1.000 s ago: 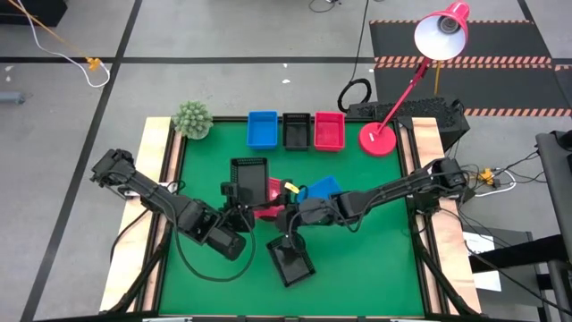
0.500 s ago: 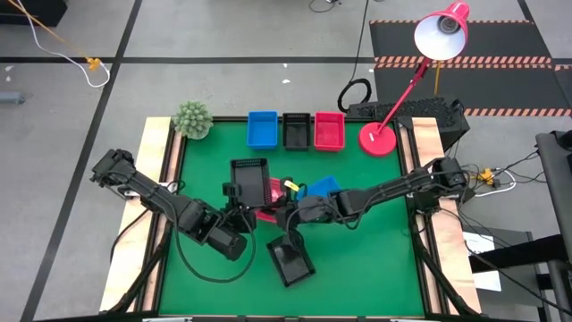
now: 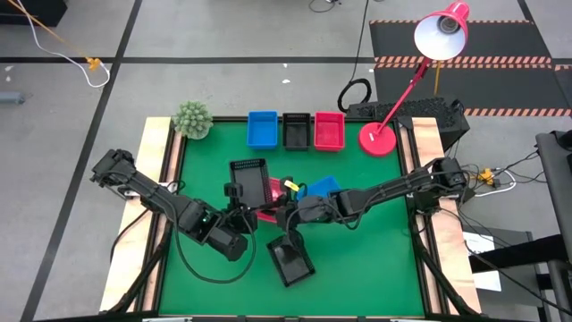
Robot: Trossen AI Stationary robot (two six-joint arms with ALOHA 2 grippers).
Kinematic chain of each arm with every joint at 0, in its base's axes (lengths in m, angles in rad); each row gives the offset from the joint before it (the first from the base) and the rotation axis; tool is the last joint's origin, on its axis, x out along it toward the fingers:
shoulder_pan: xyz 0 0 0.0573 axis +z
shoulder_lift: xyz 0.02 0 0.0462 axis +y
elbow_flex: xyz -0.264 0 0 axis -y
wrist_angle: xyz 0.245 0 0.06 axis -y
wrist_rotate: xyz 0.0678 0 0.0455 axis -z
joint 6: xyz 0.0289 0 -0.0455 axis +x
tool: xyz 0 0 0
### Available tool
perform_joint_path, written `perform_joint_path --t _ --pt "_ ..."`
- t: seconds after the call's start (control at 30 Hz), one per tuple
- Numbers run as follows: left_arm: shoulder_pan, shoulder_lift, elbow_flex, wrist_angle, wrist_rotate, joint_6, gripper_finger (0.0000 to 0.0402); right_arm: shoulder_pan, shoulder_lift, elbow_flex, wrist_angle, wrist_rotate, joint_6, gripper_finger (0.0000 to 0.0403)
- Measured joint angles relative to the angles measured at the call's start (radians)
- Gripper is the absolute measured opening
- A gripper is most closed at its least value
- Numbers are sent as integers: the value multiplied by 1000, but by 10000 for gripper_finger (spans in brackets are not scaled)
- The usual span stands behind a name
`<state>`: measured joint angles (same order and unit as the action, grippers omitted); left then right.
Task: Stack baskets by color
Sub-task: Stack the bottom left black basket on the top black basket
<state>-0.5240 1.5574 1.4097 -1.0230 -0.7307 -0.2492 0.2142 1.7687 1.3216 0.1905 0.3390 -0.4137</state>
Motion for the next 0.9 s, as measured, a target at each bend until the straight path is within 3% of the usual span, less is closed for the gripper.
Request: perform_joint_path --t 0.2,0.47,0.6,0.9 --pt "0 0 0 23 0 6 14 -2 0 0 0 5 -4 81" --pt "1 0 0 31 0 32 20 0 1 0 -11 -1 -23 10" --pt "-1 -2 2 47 -13 28 37 -1 3 -2 -17 5 -17 13" --pt "-36 4 3 32 -99 -71 148 -13 -28 -4 -58 7 -59 6"
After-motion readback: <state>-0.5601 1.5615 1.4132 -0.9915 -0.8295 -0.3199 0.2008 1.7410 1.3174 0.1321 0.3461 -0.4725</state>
